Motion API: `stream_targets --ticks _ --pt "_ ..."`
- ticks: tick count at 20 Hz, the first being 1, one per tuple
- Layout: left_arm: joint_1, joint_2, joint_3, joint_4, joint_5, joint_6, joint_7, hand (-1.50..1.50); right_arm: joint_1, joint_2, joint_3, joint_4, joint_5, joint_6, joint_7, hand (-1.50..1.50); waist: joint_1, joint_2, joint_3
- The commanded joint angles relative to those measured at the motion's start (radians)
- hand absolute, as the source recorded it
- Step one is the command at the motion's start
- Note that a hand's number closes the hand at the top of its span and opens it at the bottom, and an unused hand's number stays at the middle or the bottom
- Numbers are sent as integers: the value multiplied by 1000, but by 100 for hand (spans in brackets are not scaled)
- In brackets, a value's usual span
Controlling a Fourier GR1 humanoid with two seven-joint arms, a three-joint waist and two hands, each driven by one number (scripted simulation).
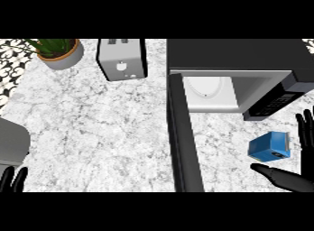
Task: Pick up the milk, place it into the microwave and close the microwave
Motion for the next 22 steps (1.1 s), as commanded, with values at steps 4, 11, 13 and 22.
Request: stream_targets --ticks 4,11,13,22 --pt "76 -1 -40 -24 -25 -6 -36 -150 47 -19 -64 151 -17 56 -167 -150 1 0 0" --pt "140 34 27 -70 71 -52 -67 -150 2 -5 -51 331 28 72 -288 -150 7 -1 0" --pt "73 29 31 -38 55 -41 -37 -150 -8 -42 -70 312 7 97 -269 -150 0 0 0" --pt "92 5 -19 -28 6 -39 -74 -150 -185 -115 -127 600 27 107 -396 -150 6 1 0"
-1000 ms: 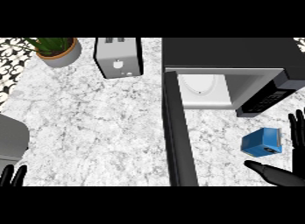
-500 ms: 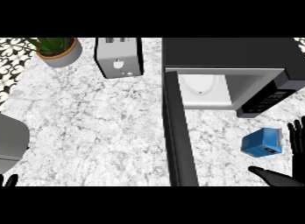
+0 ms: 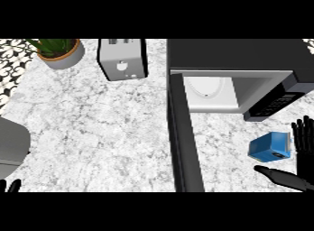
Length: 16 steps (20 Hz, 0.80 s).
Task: Pick up the milk, place it into the microwave and close the microwave
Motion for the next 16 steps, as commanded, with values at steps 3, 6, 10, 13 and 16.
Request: stream_targets --ticks 3,6,10,13,16 --pt "65 -8 -17 21 -20 -12 -77 -150 -31 -33 -43 134 0 2 -87 -150 2 -1 0" --pt "-32 -2 6 -4 6 12 31 -150 -139 -3 -43 262 59 -125 -91 -150 3 2 0" --pt "34 -11 -55 -33 -49 20 6 -150 -129 -56 -103 383 65 -153 -155 -150 5 1 1" --pt "68 25 5 -51 23 -19 12 -150 -182 -104 -124 519 70 -138 -229 -150 7 2 1" --pt "-18 6 20 42 9 -11 -10 -150 -191 -120 -126 579 39 -76 -258 -150 0 1 0"
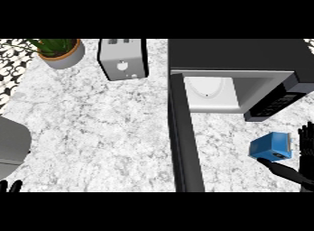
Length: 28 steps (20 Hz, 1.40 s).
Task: Pick up the milk, place it into the microwave and close the microwave
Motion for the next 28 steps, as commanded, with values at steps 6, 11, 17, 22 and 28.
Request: stream_targets --ticks 6,11,17,22,28 --pt "4 -7 -26 -30 -1 2 24 -150 -56 -28 87 183 -26 385 -106 -150 13 0 2" --pt "23 4 21 6 33 -24 -24 -150 -63 -55 88 181 -70 506 -186 150 5 -2 0" --pt "-68 -21 -7 7 1 25 62 -150 -90 11 60 51 -14 87 -186 150 -13 -1 -1" --pt "-3 11 31 -32 41 -8 68 -150 -21 28 87 -96 -86 208 -120 150 -11 -4 -1" --pt "-6 -1 61 76 60 -57 -52 -150 -15 5 135 -105 -77 299 -149 150 -4 -3 -1"
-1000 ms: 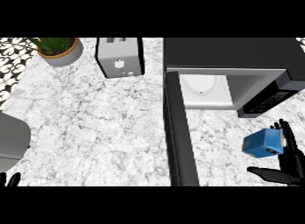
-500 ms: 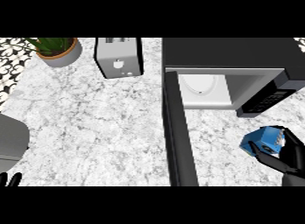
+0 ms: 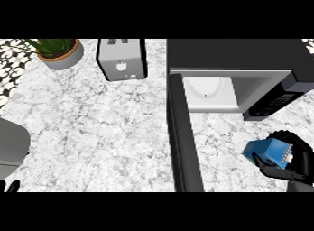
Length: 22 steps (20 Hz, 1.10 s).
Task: Pick up the milk, place it into the microwave and close the microwave
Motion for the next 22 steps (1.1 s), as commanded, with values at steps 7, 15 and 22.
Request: stream_targets --ticks 7,15,22 --pt "51 12 28 -21 51 -38 -19 -150 18 -18 85 -126 -53 158 57 150 3 -2 -1" --pt "69 -7 26 -17 39 -40 -38 -150 85 27 164 -487 -46 22 312 150 -1 -2 -1" --pt "60 3 64 1 73 -68 -26 -150 -47 73 213 -536 65 -152 506 150 3 0 0"
